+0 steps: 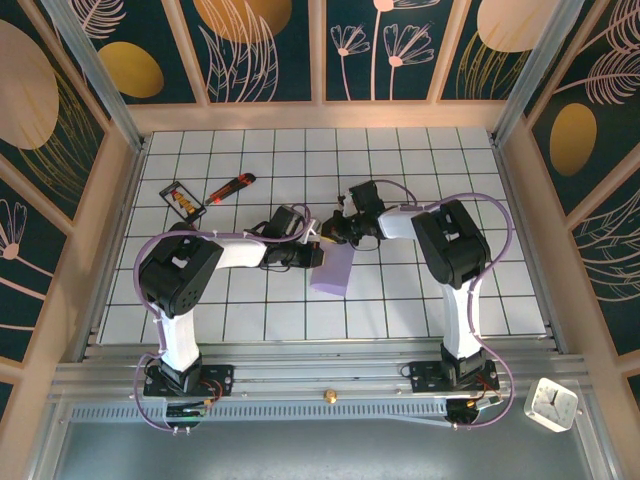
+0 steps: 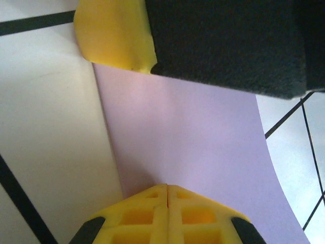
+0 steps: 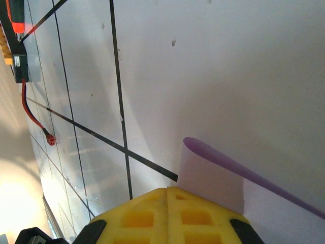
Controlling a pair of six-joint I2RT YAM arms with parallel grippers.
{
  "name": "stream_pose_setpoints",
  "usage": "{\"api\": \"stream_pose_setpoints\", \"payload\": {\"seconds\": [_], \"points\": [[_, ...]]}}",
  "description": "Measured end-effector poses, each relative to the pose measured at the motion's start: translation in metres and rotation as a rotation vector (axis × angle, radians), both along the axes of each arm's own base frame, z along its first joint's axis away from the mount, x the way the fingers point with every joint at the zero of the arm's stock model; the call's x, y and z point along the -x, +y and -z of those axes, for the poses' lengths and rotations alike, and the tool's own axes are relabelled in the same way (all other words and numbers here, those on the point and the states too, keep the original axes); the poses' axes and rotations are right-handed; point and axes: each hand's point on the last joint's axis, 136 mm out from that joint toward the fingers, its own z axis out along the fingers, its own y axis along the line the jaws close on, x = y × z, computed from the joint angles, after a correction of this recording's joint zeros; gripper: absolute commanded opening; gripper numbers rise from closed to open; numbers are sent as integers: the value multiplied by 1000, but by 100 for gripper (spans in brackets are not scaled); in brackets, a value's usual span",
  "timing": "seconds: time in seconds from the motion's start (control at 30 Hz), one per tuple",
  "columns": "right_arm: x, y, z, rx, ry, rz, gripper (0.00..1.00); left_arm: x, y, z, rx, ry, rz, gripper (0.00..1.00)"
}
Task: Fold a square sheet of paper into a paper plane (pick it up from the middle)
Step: First fold in half a square sheet of paper at the center of the table.
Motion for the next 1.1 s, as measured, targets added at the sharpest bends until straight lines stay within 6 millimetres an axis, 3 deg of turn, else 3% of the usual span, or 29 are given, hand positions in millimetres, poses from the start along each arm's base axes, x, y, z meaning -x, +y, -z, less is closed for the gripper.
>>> {"api": "stream_pose_setpoints", "payload": {"seconds": [0.7, 1.0, 1.1], "points": [[-38, -8, -1, 11, 19, 73, 0, 2, 2, 2, -8, -19, 21, 0], [-73, -45, -4, 33, -42, 186, 0, 2, 1, 2, -7, -19, 21, 0], [-64, -53, -8, 33, -47, 195, 0, 2, 1, 2, -7, -19, 21, 0]]}}
